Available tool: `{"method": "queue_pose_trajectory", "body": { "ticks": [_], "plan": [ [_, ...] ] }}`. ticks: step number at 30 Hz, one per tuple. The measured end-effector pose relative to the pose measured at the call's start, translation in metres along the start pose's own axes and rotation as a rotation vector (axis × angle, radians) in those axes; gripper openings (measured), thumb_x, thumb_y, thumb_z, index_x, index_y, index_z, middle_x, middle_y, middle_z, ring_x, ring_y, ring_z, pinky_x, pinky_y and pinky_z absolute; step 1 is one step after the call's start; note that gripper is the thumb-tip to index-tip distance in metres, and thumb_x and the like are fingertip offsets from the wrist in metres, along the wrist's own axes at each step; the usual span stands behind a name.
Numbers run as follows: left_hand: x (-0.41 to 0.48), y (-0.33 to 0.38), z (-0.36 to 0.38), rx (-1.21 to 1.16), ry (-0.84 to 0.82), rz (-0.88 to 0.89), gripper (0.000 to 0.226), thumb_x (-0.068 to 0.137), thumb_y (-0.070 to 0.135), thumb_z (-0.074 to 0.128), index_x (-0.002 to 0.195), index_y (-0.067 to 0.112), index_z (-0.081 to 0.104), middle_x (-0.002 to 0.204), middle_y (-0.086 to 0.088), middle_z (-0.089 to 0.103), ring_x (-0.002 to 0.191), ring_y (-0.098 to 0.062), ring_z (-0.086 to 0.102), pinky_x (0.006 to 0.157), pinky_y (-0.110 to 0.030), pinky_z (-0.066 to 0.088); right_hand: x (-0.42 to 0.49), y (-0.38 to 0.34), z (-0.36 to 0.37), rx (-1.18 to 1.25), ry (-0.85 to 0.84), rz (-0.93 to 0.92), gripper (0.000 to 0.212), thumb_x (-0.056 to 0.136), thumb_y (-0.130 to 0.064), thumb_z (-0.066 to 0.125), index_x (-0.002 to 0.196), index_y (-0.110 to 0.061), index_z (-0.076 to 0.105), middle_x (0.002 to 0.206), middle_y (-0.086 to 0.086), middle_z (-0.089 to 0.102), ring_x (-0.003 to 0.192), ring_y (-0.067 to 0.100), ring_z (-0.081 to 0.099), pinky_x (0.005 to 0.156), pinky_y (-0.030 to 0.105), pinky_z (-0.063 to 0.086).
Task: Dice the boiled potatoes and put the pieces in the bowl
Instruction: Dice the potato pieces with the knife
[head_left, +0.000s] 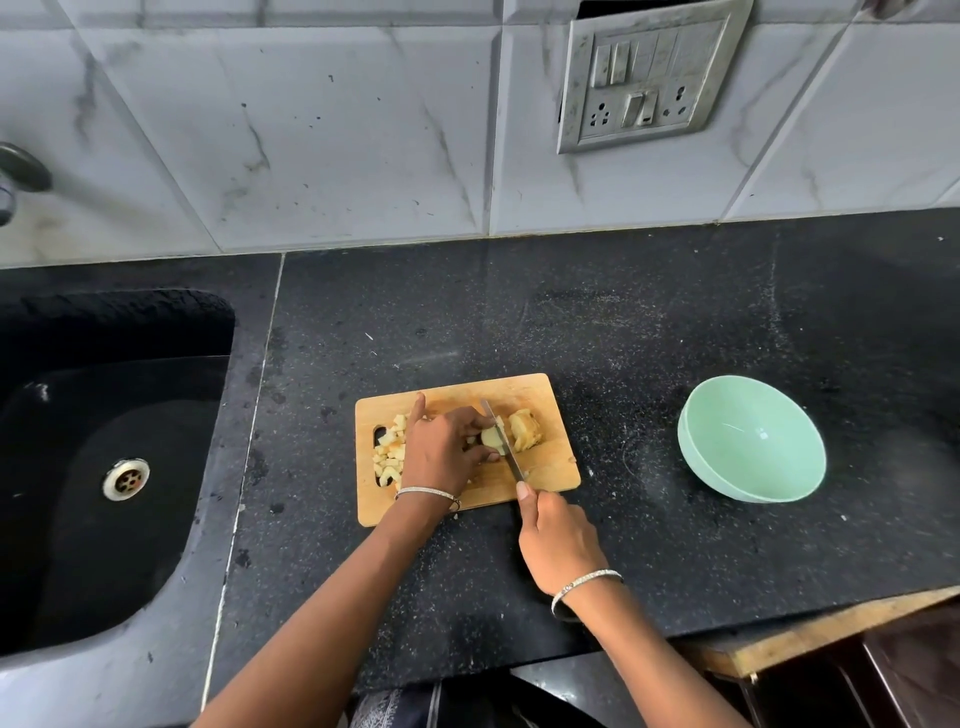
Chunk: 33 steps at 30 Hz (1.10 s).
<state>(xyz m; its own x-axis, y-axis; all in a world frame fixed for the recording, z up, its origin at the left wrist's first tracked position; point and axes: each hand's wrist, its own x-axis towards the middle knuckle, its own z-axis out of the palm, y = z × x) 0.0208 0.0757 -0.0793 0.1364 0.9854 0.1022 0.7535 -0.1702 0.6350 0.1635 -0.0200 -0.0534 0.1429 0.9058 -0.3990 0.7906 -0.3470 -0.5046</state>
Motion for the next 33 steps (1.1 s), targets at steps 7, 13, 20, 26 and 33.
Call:
{"method": "queue_pose_trajectory", "body": {
  "ticks": [7,13,20,26,33],
  "plan": [
    [-0.003,0.0,0.002,0.017,0.02,0.012,0.036,0.064,0.032,0.086,0.095,0.025,0.069,0.083,0.013,0.071,0.082,-0.009,0.067,0.12,-0.041,0.009,-0.029,0.026,0.002,-0.021,0.033,0.002,0.051,0.103,-0.05,0.017,0.1,-0.019,0.058,0.1,0.012,0.065,0.101,0.038,0.059,0.08,0.043,0.046],
    [-0.006,-0.001,-0.001,0.033,0.014,0.017,0.046,0.065,0.036,0.085,0.103,0.023,0.065,0.097,0.011,0.071,0.095,-0.012,0.065,0.119,-0.042,0.012,-0.025,0.018,-0.01,0.03,0.074,-0.058,0.047,0.104,-0.046,0.016,0.085,-0.019,0.051,0.09,0.01,0.065,0.095,0.035,0.058,0.079,0.042,0.042],
    [-0.008,0.0,-0.001,0.064,0.031,-0.015,0.033,0.072,0.031,0.082,0.103,0.025,0.071,0.093,0.011,0.073,0.09,-0.01,0.067,0.118,-0.041,0.015,-0.014,0.006,-0.005,0.022,0.031,-0.066,0.058,0.103,-0.05,0.014,0.089,-0.014,0.058,0.091,0.011,0.066,0.093,0.035,0.059,0.08,0.042,0.045],
    [-0.005,-0.001,0.003,0.019,0.019,-0.047,0.03,0.071,0.029,0.082,0.099,0.023,0.073,0.089,0.011,0.074,0.086,-0.004,0.068,0.118,-0.038,0.014,-0.009,0.002,-0.002,0.063,-0.014,-0.025,0.052,0.103,-0.05,0.017,0.085,-0.015,0.052,0.089,0.013,0.062,0.09,0.035,0.057,0.076,0.042,0.044],
    [-0.003,0.001,0.002,0.031,0.008,-0.062,0.026,0.074,0.023,0.08,0.099,0.021,0.074,0.091,0.008,0.075,0.088,-0.007,0.069,0.118,-0.032,0.008,0.003,-0.015,0.001,0.016,-0.014,0.026,0.052,0.103,-0.051,0.02,0.095,-0.014,0.056,0.102,0.014,0.063,0.098,0.039,0.06,0.076,0.04,0.043]
  ]
}}
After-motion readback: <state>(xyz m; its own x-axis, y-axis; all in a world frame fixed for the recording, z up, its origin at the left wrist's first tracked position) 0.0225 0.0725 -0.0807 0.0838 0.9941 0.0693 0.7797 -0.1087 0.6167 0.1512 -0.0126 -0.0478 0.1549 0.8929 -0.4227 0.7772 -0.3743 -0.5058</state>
